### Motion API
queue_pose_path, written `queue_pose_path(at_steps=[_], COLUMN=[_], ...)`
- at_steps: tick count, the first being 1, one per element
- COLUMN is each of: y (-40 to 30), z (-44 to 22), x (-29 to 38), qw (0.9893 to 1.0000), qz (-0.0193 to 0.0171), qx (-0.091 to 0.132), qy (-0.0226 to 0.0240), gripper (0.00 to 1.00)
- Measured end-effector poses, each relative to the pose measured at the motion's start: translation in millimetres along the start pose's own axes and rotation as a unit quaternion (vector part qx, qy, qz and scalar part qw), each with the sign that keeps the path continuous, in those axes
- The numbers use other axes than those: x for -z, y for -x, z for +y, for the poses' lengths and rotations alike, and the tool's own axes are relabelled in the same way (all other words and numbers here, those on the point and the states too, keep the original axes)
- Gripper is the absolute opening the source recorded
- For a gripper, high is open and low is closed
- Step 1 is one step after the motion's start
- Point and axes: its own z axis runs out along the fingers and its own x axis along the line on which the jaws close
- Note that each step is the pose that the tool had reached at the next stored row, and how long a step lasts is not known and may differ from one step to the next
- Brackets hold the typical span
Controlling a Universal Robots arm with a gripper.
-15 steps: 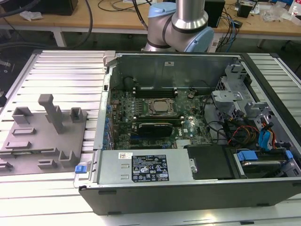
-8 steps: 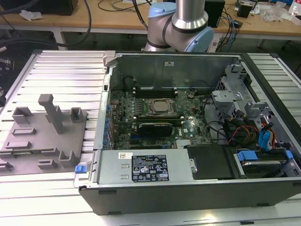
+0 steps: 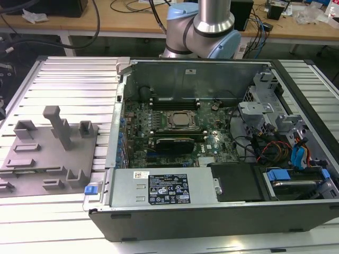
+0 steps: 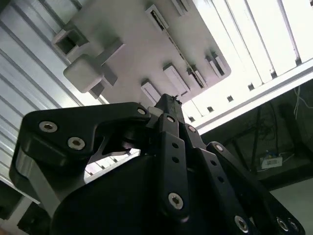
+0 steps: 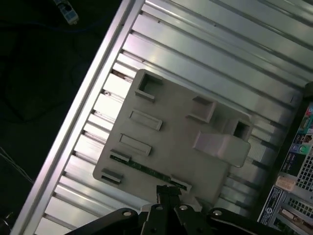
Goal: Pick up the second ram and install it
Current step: 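Pick up the second ram and move it above second insertion slot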
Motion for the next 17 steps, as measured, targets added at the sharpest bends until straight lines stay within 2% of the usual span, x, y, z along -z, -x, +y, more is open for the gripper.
queue_pose_path(at_steps=[2, 5, 7, 9, 11, 12, 16, 17], y=[0.0, 0.0, 0.0, 0.0, 0.0, 0.0, 0.0, 0.0], z=[0.0, 0.0, 0.0, 0.0, 0.0, 0.0, 0.0, 0.0], x=[0.0, 0.0, 0.0, 0.0, 0.0, 0.0, 0.0, 0.0], qw=[0.9997, 0.9991, 0.9975, 0.9954, 0.9941, 0.9927, 0.99, 0.9886], qz=[0.0006, 0.0012, 0.0019, 0.0025, 0.0028, 0.0032, 0.0037, 0.004], qx=[0.023, 0.043, 0.071, 0.096, 0.108, 0.12, 0.141, 0.151], qy=[0.0005, 0.001, 0.0017, 0.0023, 0.0026, 0.0029, 0.0034, 0.0036], gripper=[0.11, 0.11, 0.11, 0.11, 0.11, 0.11, 0.11, 0.11])
